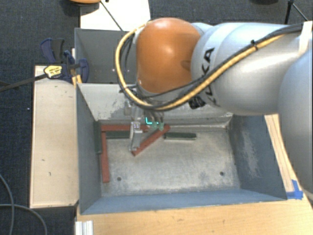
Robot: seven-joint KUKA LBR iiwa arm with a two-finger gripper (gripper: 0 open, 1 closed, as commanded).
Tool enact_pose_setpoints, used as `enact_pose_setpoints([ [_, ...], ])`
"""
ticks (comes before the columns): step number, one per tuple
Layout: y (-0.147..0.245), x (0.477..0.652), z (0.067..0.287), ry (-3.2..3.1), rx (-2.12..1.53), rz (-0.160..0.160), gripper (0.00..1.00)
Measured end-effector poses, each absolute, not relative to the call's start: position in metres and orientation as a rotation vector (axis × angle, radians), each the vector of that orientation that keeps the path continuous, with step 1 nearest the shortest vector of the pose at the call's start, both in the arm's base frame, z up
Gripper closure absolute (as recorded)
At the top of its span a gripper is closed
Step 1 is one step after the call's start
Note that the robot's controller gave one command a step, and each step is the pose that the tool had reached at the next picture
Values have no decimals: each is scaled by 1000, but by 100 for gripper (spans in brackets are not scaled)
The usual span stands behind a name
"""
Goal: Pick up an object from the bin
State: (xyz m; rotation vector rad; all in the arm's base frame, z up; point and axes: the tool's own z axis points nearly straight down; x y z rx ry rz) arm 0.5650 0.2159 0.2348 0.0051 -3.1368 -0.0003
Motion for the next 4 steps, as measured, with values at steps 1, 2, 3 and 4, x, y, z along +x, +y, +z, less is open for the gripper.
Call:
enact_pose_setpoints([
  [1,215,567,239,-3145,-2,-3,0],
  [2,209,575,214,-3148,158,-6,0],
  [3,195,587,144,-3087,626,-2,0],
  [4,176,582,124,-3108,436,-1,0],
])
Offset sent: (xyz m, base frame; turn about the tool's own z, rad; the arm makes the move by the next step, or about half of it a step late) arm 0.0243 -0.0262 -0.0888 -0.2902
